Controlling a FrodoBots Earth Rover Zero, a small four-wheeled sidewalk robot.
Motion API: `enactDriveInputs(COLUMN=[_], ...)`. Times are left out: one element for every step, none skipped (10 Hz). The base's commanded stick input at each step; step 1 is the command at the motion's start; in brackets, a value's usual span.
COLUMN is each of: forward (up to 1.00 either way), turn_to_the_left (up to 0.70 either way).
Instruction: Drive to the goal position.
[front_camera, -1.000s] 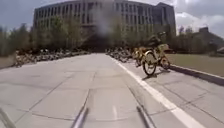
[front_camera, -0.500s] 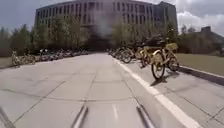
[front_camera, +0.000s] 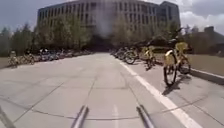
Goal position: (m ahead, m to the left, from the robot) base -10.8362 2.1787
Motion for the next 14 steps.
enactDriveInputs(forward=[0.7,0.7,0.7,0.7,0.7,0.7,0.7,0.7,0.7,0.7,0.7,0.7,0.7,0.7], turn_to_the_left=[0.03,0.03,0.03,0.1,0.21,0.32,0.38,0.38,0.38,0.38,0.38,0.38,0.38,0.38])
